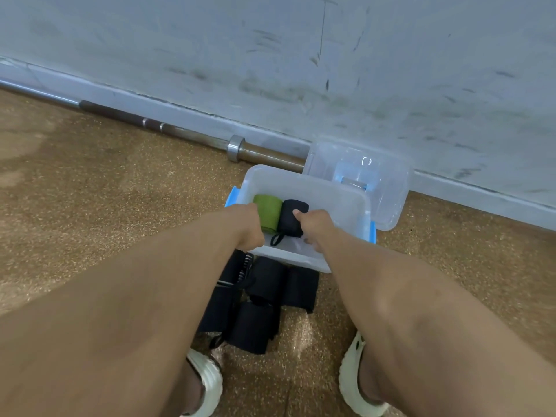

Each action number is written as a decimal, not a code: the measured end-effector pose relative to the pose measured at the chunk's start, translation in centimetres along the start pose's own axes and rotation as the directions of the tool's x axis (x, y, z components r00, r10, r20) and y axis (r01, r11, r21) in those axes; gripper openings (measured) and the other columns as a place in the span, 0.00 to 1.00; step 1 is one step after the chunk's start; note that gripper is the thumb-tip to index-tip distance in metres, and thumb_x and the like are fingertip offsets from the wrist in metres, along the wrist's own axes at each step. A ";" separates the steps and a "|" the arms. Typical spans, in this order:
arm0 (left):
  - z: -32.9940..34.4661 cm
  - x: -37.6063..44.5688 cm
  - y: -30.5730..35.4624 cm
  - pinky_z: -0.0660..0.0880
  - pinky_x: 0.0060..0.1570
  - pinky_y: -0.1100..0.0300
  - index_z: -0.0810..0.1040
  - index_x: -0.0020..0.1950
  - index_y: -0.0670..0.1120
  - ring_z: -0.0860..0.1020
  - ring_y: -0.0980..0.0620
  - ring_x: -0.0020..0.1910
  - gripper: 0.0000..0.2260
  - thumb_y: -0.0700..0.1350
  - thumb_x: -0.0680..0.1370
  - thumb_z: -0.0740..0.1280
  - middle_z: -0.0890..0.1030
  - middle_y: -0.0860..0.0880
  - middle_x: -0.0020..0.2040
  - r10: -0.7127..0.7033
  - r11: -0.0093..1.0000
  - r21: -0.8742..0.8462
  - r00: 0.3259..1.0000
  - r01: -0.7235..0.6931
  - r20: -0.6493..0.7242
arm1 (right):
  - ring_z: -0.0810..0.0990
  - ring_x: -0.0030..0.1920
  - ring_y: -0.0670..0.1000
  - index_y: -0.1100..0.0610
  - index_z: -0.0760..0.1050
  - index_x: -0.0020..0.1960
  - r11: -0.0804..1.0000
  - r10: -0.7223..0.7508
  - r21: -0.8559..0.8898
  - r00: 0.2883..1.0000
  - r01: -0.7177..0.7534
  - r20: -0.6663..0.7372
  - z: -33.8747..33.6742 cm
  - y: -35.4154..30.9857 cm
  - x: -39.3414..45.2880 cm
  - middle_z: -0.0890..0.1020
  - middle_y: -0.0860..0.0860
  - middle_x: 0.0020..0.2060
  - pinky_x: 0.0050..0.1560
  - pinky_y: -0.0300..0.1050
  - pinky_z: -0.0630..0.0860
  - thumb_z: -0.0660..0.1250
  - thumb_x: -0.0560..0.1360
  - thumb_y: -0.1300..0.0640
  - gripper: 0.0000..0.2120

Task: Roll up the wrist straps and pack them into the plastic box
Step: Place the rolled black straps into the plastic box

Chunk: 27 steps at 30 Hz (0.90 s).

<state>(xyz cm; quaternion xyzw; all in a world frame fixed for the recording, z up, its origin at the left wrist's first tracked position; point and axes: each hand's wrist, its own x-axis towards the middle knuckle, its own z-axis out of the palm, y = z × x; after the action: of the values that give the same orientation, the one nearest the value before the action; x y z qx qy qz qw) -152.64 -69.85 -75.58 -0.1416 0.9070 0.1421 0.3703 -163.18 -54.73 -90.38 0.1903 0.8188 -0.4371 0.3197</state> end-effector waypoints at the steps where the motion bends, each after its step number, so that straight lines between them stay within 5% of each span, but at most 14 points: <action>1: -0.3 -0.3 0.1 0.74 0.60 0.52 0.65 0.77 0.43 0.73 0.46 0.52 0.25 0.46 0.81 0.65 0.76 0.42 0.68 0.009 1.000 0.010 1.000 -0.009 -0.003 | 0.81 0.54 0.63 0.66 0.74 0.61 0.999 -0.003 -0.035 1.000 0.002 -0.008 -0.4 -0.2 -0.5 0.81 0.61 0.52 0.63 0.59 0.79 0.70 0.79 0.46 0.24; 4: -0.8 -1.2 0.5 0.75 0.59 0.52 0.68 0.75 0.45 0.77 0.44 0.58 0.23 0.47 0.81 0.65 0.77 0.43 0.67 0.035 0.999 0.029 0.999 -0.035 -0.030 | 0.81 0.58 0.61 0.64 0.76 0.60 0.987 -0.109 -0.131 0.987 0.093 -0.115 -2.3 -0.3 -2.5 0.82 0.60 0.56 0.63 0.53 0.77 0.67 0.81 0.51 0.16; 7: -0.8 -2.2 0.9 0.76 0.60 0.51 0.69 0.74 0.45 0.78 0.43 0.61 0.22 0.46 0.81 0.65 0.78 0.43 0.66 0.065 0.998 0.031 0.995 -0.063 -0.071 | 0.79 0.53 0.54 0.56 0.75 0.56 0.975 -0.221 -0.038 0.950 0.218 -0.219 -4.3 -0.5 -5.1 0.81 0.54 0.55 0.53 0.46 0.74 0.65 0.81 0.57 0.05; 13: 2.3 -4.3 2.7 0.74 0.53 0.55 0.72 0.72 0.45 0.78 0.44 0.60 0.19 0.44 0.80 0.65 0.78 0.45 0.65 0.127 0.989 0.082 0.989 -0.121 -0.073 | 0.80 0.47 0.52 0.51 0.73 0.52 0.929 -0.370 -0.139 0.858 0.343 -0.358 -6.0 0.5 -12.2 0.80 0.46 0.44 0.47 0.45 0.74 0.63 0.82 0.52 0.04; 17: 3.9 -5.7 3.9 0.76 0.61 0.50 0.70 0.74 0.45 0.77 0.43 0.62 0.21 0.41 0.80 0.62 0.76 0.44 0.67 0.166 0.973 0.162 0.986 -0.162 -0.012 | 0.79 0.40 0.49 0.49 0.71 0.47 0.897 -0.431 -0.260 0.842 0.358 -0.325 -4.8 6.5 -16.7 0.79 0.43 0.38 0.45 0.48 0.78 0.63 0.81 0.48 0.06; 21: 4.4 -6.2 4.3 0.76 0.63 0.49 0.70 0.74 0.45 0.77 0.43 0.63 0.21 0.41 0.80 0.61 0.76 0.44 0.68 0.194 0.960 0.212 0.981 -0.183 -0.029 | 0.81 0.47 0.51 0.47 0.72 0.45 0.983 -0.181 -0.064 0.947 0.170 -0.264 -2.6 13.0 -17.3 0.80 0.45 0.41 0.48 0.48 0.76 0.69 0.77 0.44 0.09; 24: 5.0 -5.8 3.6 0.76 0.61 0.50 0.70 0.74 0.46 0.77 0.45 0.63 0.21 0.41 0.80 0.61 0.76 0.45 0.67 0.222 0.947 0.258 0.971 -0.191 -0.093 | 0.78 0.54 0.53 0.54 0.70 0.60 0.977 0.093 0.207 0.978 -0.053 -0.187 -1.8 13.7 -16.1 0.78 0.48 0.52 0.54 0.45 0.70 0.77 0.73 0.44 0.24; 27: 5.8 -4.9 2.7 0.76 0.55 0.52 0.71 0.70 0.48 0.76 0.46 0.60 0.19 0.42 0.78 0.62 0.76 0.47 0.63 0.286 0.908 0.365 0.939 -0.204 -0.189 | 0.75 0.57 0.52 0.55 0.67 0.71 0.961 0.149 0.254 0.979 -0.111 -0.138 -1.7 13.2 -15.0 0.78 0.52 0.62 0.58 0.45 0.68 0.80 0.69 0.43 0.38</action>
<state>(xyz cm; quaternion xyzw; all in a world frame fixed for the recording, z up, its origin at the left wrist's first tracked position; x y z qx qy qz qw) -146.62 -64.53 -75.66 0.0243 0.9662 0.0109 0.2566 -145.11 -46.60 -87.18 0.3154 0.7669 -0.4965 0.2567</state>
